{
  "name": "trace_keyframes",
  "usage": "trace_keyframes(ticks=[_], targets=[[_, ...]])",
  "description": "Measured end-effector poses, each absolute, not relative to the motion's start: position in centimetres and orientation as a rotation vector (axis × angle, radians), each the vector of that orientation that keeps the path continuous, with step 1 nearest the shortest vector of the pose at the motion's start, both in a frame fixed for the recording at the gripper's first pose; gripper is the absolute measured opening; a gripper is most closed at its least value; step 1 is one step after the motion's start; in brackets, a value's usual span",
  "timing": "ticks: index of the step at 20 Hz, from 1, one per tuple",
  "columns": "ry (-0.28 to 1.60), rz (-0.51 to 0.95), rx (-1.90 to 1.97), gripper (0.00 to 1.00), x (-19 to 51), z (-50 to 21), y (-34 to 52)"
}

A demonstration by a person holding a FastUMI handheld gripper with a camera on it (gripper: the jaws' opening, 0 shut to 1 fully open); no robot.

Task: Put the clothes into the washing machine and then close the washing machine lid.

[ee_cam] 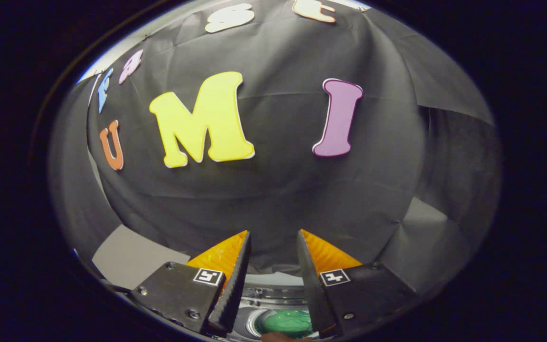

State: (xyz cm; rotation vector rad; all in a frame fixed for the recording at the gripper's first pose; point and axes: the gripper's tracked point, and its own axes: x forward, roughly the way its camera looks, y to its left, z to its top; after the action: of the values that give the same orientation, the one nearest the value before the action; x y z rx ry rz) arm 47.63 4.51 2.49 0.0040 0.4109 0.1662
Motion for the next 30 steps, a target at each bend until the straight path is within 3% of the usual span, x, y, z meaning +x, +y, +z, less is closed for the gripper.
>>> trace_keyframes(ticks=[11, 14, 19, 30], targets=[[0.428, 0.188, 0.027, 0.66, 52.3, -2.2, 4.8], [0.488, 0.194, 0.063, 0.73, 51.7, -4.5, 4.9], [0.579, 0.204, 0.046, 0.76, 49.9, -9.2, 4.6], [0.514, 0.163, 0.005, 0.76, 47.7, -13.1, 3.4]])
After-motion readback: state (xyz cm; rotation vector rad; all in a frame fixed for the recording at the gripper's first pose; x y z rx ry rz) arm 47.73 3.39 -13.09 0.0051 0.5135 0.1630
